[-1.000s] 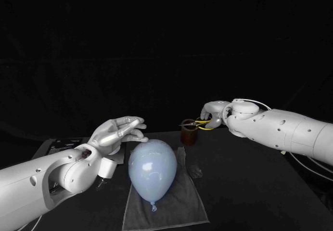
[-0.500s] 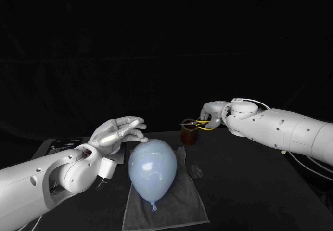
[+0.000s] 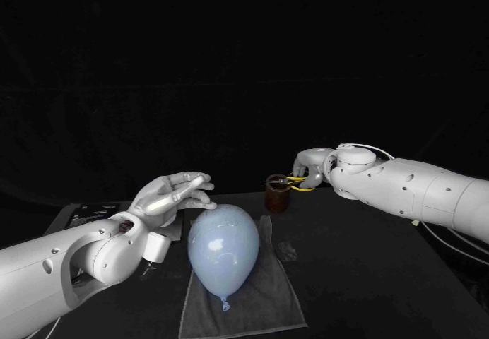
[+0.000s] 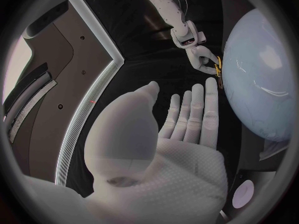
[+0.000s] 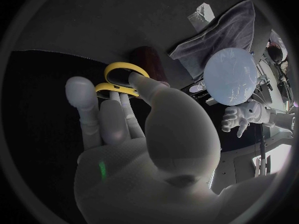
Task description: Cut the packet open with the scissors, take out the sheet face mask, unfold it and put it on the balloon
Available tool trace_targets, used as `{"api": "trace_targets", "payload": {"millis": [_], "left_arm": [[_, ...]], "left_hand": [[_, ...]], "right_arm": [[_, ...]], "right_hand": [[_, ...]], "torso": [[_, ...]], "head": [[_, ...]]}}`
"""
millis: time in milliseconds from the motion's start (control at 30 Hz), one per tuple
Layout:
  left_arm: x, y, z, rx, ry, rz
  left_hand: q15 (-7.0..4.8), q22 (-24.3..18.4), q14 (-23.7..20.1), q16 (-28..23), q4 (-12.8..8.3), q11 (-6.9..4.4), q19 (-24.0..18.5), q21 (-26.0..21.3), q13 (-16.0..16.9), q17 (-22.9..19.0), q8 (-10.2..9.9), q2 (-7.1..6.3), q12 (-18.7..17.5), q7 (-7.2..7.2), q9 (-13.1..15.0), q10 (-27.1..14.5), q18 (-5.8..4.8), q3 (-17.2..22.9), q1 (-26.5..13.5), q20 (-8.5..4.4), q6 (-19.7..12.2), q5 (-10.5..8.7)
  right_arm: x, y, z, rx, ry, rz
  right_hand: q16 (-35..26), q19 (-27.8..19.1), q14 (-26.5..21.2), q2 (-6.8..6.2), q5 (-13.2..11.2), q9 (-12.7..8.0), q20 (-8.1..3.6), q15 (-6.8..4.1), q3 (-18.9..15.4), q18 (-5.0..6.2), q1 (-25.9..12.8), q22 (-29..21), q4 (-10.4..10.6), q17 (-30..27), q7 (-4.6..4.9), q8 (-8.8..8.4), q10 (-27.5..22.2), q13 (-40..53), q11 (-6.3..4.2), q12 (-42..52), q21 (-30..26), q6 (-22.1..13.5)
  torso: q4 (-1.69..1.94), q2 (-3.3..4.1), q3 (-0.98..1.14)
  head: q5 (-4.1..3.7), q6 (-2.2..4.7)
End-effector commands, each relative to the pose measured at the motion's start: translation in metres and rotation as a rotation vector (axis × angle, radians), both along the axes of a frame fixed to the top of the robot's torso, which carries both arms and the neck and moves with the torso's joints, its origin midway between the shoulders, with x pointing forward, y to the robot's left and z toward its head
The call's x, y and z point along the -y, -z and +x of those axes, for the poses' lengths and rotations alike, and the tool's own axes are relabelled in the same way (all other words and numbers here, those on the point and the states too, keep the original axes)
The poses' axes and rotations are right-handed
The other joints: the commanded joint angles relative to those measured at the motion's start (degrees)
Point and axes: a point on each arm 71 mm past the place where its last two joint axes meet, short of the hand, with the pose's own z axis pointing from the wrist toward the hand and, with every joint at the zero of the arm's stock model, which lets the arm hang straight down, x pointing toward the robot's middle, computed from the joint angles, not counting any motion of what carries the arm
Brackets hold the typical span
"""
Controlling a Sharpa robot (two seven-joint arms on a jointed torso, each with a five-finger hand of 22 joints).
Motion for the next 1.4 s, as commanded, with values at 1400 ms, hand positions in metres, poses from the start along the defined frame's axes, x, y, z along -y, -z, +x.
{"api": "trace_targets", "payload": {"millis": [1400], "left_arm": [[0.0013, -0.0029, 0.0001, 0.005, 0.016, -0.002]], "left_hand": [[0.14, 0.0, -0.1, -0.3, -0.2, 0.02, 0.3, 0.2, -0.2, -0.1, -0.3, 0.55, -0.2, 4.87, -0.2, 0.7, 0.69, 0.3, 0.4, 0.07, 0.7, -0.02]], "right_arm": [[-0.0042, -0.0086, 0.0013, 0.046, 0.002, -0.012]], "right_hand": [[2.5, 1.4, 0.7, 0.01, 1.6, 0.5, 1.02, 0.58, 7.7, -0.26, -1.2, 4.7, -0.5, 0.3, 1.15, 0.05, 8.5, -0.2, 0.86, -1.6, 3.1, 3.3]], "torso": [[-0.07, 0.09, 0.01]], "head": [[0.01, -0.5]]}}
